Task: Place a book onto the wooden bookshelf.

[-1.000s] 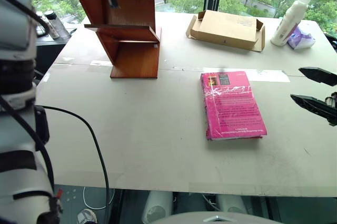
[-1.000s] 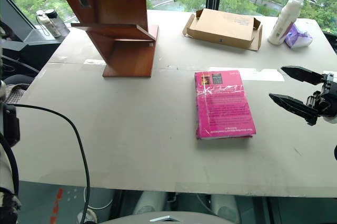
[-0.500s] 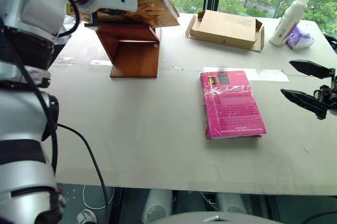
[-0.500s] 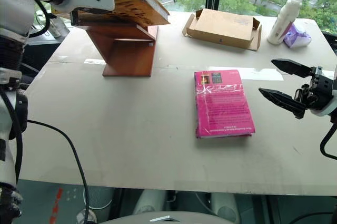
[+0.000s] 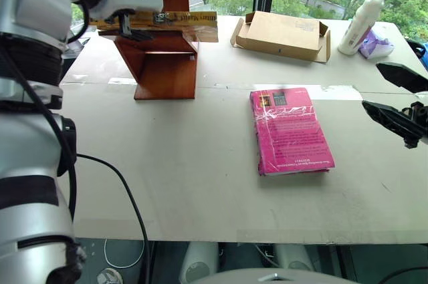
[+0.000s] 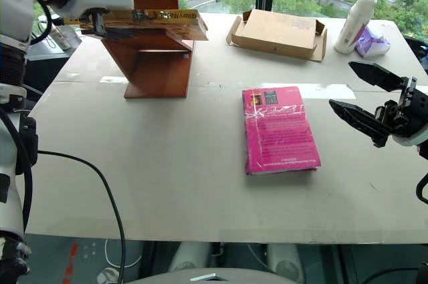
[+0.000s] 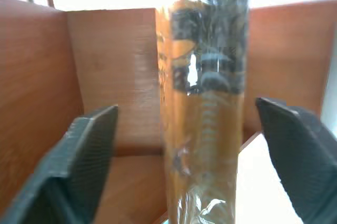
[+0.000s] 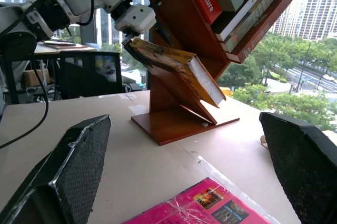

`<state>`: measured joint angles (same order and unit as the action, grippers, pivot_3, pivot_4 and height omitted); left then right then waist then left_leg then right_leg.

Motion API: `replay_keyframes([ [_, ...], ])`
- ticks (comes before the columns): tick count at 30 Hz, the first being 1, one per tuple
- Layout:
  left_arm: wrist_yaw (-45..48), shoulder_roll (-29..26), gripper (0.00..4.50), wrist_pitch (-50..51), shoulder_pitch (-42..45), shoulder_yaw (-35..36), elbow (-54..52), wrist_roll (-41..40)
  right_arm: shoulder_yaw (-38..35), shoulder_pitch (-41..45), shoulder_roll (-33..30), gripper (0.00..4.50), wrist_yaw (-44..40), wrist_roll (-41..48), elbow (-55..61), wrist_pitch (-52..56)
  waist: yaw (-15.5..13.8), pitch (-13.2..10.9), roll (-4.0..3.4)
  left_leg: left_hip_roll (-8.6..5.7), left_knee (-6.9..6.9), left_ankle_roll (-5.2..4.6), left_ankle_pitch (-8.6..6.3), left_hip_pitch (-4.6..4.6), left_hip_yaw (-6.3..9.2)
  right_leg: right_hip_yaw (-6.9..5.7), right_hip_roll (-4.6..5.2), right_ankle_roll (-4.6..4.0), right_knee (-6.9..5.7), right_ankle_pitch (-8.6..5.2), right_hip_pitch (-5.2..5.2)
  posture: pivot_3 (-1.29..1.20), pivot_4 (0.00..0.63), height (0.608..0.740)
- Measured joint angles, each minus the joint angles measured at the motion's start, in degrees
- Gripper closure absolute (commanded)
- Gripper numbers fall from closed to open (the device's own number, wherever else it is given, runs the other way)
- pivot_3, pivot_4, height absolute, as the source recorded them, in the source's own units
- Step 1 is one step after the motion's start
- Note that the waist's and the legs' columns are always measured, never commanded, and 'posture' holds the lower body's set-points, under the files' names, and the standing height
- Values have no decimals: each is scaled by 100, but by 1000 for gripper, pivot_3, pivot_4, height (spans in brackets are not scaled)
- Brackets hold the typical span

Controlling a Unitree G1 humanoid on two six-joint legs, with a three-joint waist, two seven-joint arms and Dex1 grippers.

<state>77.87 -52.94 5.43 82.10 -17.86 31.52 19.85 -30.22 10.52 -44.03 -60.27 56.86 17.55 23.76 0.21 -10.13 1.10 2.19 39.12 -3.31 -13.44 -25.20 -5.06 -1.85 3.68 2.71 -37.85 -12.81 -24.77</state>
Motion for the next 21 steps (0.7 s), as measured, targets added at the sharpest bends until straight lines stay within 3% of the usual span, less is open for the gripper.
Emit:
replay_keyframes([
  [5, 89, 111, 449, 2252, -1218, 1592, -2374, -1689, -12, 135, 6, 0, 231, 151, -2, 80, 8, 0, 1, -3, 16, -1, 0, -8, 6, 0, 4, 7, -3, -2, 1, 0, 150, 733],
  [8, 35, 424, 449, 3687, -1606, 2126, -3607, -2680, -4, 252, 6, 0, 332, 210, -7, 119, -14, -3, 6, -3, 25, -2, 0, -10, 18, -11, 2, 8, -12, -1, 4, 0, 150, 733],
  [9, -270, 896, 449, 4666, -1608, 2526, -4199, -3235, 11, 378, 6, 0, 377, 251, -28, 155, -32, -4, 7, -4, 32, -5, -1, -7, 28, -15, 0, 13, -13, -1, 13, 0, 150, 733],
  [13, -1214, 2170, 449, 6546, -1867, 3150, -5636, -4471, 45, 673, -14, 0, 444, 308, -53, 256, -65, -2, 5, -6, 25, -26, -15, 78, 30, -12, -2, 38, -3, -13, 96, 0, 150, 733],
  [16, -1961, 2891, 449, 7043, -3052, 3334, -6264, -4924, 40, 533, -153, 0, 458, 275, -67, 392, -52, 1, -2, -4, 3, -24, -15, 116, 20, 8, -6, 27, -8, -8, 118, 0, 150, 733],
  [21, -2581, 2948, 449, 6788, -4628, 3315, -6562, -5043, -236, -319, -423, 0, 448, -61, -39, 501, -41, 0, 0, -3, -6, -23, -15, 118, 17, 15, -5, 6, -5, 1, 117, 0, 150, 733],
])
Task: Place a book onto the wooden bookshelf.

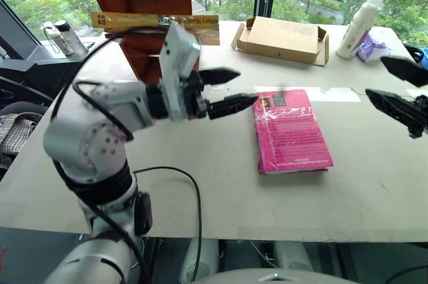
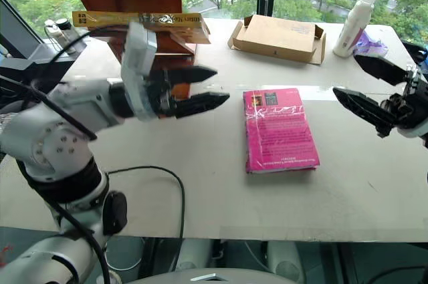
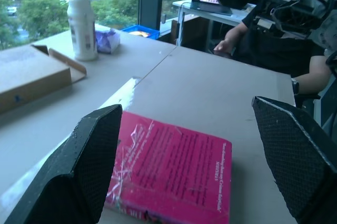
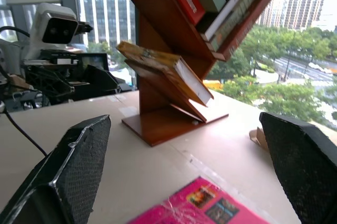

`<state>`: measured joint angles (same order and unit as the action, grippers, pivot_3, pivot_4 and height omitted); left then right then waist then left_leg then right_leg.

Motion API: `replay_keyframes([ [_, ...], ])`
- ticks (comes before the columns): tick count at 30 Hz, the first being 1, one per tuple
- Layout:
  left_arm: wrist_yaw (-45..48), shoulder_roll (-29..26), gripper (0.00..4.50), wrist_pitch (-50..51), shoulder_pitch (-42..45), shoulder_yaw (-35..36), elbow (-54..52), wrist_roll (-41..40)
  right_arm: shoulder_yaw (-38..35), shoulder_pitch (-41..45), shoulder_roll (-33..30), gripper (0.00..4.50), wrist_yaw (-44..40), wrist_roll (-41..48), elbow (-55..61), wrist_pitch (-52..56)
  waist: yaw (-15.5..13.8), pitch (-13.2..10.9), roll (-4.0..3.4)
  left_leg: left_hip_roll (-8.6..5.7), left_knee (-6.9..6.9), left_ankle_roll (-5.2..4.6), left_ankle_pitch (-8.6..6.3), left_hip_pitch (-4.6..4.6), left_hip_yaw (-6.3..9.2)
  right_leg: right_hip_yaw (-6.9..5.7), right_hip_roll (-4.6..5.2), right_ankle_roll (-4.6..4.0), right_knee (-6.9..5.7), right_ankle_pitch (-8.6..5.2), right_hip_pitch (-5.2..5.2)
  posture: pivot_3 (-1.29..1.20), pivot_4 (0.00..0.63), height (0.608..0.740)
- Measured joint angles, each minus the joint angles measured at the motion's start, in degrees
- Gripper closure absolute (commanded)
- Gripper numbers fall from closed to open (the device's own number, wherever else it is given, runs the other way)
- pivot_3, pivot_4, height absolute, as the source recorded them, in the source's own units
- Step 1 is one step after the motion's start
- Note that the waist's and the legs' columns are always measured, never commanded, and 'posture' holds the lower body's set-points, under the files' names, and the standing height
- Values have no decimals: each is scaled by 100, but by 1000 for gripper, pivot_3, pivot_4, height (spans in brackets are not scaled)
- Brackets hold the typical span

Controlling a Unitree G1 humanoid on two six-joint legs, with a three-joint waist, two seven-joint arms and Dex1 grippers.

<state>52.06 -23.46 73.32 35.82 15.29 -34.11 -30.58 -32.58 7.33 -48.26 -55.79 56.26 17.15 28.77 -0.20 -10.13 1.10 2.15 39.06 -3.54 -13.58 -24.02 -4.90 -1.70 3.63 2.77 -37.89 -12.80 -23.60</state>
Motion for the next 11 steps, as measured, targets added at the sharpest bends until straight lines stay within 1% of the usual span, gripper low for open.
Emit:
replay_keyframes([
  [1, -24, -54, 449, -244, -365, -12, -47, 12, -83, -323, -73, 0, -41, -145, 61, -14, -8, 6, -9, -1, -2, 0, 0, -3, -2, -1, 2, 0, 8, 0, -1, 0, 150, 733],
  [2, -43, -182, 449, -534, -892, 5, -117, 20, -263, -780, -202, 0, -137, -323, 116, -19, -28, 13, -18, -4, -12, -1, -2, 7, -12, 6, 9, -3, 14, -4, 4, 0, 150, 733],
  [3, -72, -315, 449, -797, -1562, 50, -64, 90, -502, -1341, -245, 0, -255, -540, 58, -10, -45, 12, -13, -4, -22, -1, -2, 13, -18, 13, 11, -25, 22, -17, 8, 0, 150, 733],
  [6, -15, -767, 449, -1499, -2656, 170, 312, 260, -993, -2227, -249, 0, -560, -962, -135, -50, -58, 7, -6, -3, -24, 0, -3, 4, -16, 7, 18, -27, 28, -17, -4, 0, 150, 733],
  [8, 104, -1095, 449, -2032, -3088, 381, 457, 333, -1353, -2585, -254, 0, -752, -1141, -232, -134, -58, 8, -7, -1, -24, 24, -18, 10, -13, 5, 50, -23, 35, -19, -6, 0, 150, 733],
  [11, 243, -1382, 449, -2484, -3494, 541, 639, 339, -1478, -2869, -255, 0, -906, -1385, -353, -299, -52, 12, -9, 3, -24, 29, -21, 15, -6, 3, 64, -27, 39, -16, -4, 0, 150, 733],
])
